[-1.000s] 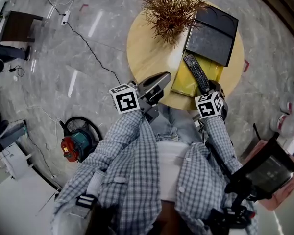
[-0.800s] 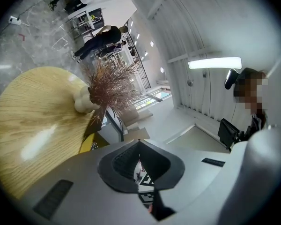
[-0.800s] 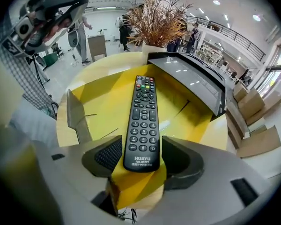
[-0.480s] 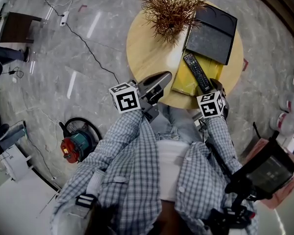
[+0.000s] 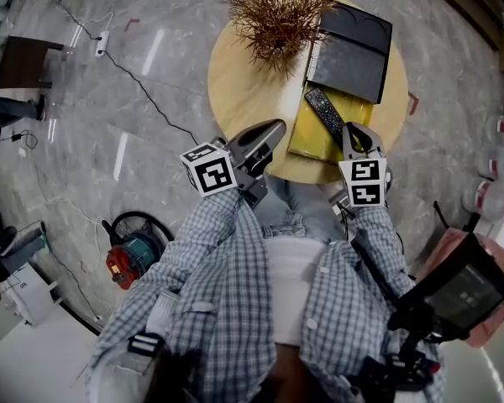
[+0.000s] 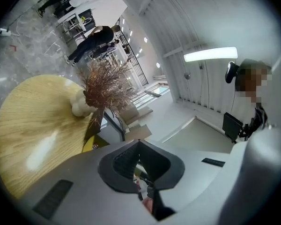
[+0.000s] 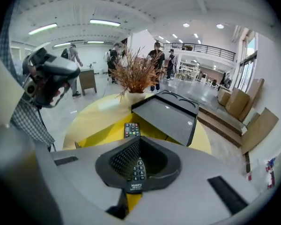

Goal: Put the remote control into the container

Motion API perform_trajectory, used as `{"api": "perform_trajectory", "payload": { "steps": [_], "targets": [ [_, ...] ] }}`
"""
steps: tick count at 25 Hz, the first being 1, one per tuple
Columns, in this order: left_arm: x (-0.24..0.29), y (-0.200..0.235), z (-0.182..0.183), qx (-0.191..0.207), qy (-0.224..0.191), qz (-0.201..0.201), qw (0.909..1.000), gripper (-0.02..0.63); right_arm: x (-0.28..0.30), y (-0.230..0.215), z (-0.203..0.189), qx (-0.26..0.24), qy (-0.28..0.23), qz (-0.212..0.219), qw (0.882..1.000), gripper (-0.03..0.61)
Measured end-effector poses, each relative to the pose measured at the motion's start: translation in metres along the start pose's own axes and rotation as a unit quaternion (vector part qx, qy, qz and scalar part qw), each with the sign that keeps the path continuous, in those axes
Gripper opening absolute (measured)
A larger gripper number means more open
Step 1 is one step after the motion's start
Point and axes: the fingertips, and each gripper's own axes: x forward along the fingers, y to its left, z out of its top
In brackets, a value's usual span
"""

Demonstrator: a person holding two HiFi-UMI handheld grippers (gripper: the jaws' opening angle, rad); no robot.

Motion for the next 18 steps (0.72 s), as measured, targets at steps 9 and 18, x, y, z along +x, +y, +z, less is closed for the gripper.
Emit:
{"api": "perform_trajectory", "payload": {
  "steps": [9,18],
  "targets": [
    [0.007,-0.030,0.010,0.127,0.004,0.018,0.9917,0.008,-0.048,-0.004,0.038,0.042,-0.100,-0.002,0.994,0.006],
    [0.022,-0.076,0.035,0.268,-0.014,0.017,0.9630,0.008,-0.093,-0.003,0.090,0.037,-0.185,-0.004,0.982,0.006]
  ]
}}
